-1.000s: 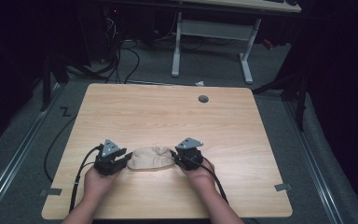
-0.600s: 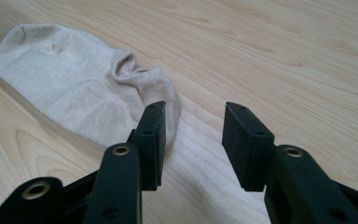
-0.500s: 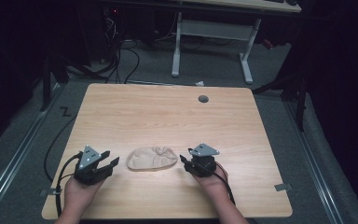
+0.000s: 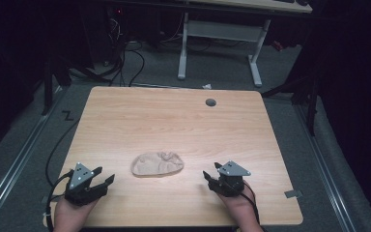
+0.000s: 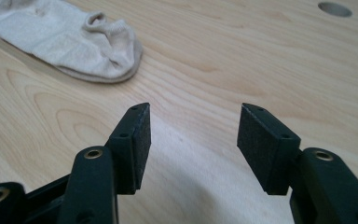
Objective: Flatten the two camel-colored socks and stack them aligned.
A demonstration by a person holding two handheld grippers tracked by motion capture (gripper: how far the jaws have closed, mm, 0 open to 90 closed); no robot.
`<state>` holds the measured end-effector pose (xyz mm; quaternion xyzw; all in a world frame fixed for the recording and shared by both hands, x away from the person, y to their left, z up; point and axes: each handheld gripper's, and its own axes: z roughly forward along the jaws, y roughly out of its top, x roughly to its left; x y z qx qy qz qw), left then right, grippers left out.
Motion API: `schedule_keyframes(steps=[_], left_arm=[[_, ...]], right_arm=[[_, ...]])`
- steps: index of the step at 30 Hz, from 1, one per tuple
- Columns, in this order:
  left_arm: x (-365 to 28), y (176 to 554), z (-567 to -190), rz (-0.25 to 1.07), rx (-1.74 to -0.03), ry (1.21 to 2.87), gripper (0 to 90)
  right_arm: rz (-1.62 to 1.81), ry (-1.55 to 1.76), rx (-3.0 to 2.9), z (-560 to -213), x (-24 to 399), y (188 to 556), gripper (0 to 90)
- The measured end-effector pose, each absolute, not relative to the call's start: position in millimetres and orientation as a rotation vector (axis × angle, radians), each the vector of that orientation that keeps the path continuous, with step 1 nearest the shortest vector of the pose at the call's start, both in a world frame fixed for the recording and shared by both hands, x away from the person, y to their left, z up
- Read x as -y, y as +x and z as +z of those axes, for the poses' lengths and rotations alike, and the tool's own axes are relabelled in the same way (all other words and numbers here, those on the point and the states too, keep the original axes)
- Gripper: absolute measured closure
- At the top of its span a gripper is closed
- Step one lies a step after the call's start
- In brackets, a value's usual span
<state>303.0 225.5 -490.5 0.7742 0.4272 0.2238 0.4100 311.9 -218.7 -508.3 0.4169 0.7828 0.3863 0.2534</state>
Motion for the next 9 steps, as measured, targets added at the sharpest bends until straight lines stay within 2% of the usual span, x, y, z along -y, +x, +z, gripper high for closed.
schedule_keyframes(steps=[9], left_arm=[[-220.7,302.3,-488.9,0.561,-1.031,1.972,45.2]], right_arm=[[1.054,1.157,-2.109,-508.9,221.3,308.4,44.3]])
